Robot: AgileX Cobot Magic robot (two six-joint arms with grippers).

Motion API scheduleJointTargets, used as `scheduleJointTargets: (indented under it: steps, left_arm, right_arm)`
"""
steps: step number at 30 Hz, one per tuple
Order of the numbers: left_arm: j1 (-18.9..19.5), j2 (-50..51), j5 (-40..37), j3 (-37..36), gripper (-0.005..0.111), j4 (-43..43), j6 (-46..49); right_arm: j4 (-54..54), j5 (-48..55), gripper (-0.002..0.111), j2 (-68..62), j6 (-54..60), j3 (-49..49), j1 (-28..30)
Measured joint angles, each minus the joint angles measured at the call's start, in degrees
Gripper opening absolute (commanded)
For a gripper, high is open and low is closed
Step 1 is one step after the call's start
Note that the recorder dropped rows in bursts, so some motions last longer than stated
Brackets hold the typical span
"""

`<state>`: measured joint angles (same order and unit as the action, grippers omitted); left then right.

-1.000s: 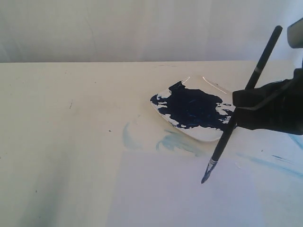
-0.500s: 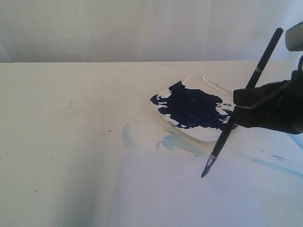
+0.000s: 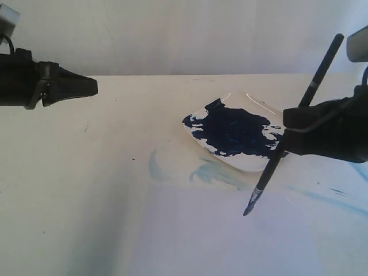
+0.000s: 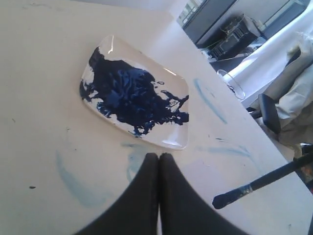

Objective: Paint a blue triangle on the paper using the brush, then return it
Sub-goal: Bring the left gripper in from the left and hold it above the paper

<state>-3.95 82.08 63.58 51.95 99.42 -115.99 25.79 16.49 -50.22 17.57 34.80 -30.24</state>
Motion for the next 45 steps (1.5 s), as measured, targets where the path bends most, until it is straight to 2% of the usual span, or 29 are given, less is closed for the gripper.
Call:
scheduleJointTargets:
  steps: [3, 8, 9, 11, 16, 21, 30, 37, 45]
  left_arm:
    - [-0.3, 2.95, -0.13, 0.1, 0.0, -3.92, 0.86]
    - [-9.45, 9.3, -6.67, 0.27, 0.0, -0.75, -0.39]
    - [-12.92, 12.75, -7.31, 1.01, 0.0, -0.15, -0.89]
    - [-15.43, 16.71, -7.43, 2.59, 0.0, 0.07, -0.92]
    - [-15.88, 23.72, -8.28, 3.89, 0.0, 0.07, -1.33]
    - [-15.88, 27.73, -9.12, 3.89, 0.0, 0.12, -1.33]
    - [-16.21, 30.43, -12.82, 3.92, 0.0, 0.21, -1.33]
    - [-20.07, 31.24, -15.17, 4.14, 0.0, -0.04, -0.67]
    - [-20.74, 31.24, -16.1, 4.14, 0.0, -0.41, -0.2]
  right_arm:
    - [0.65, 0.0, 0.0, 0.0, 0.0, 0.0, 0.0]
    - [3.08, -0.32, 0.0, 0.0, 2.63, 0.0, 0.0]
    - [4.22, -0.32, 0.0, 0.0, 3.67, 0.0, 0.0]
    - [6.37, -0.37, 0.0, 0.0, 5.96, 0.0, -0.38]
    - [8.85, -2.12, 0.0, -1.0, 10.17, 0.0, -3.21]
    - [9.5, -3.81, 0.0, -4.25, 10.47, 0.0, -3.42]
    - [10.22, -6.5, 0.0, -5.76, 10.58, 0.0, -3.42]
    - [10.33, -6.85, 0.0, -5.94, 10.58, 0.0, -3.42]
    - [10.33, -8.15, 0.0, -6.65, 11.5, 0.0, -5.45]
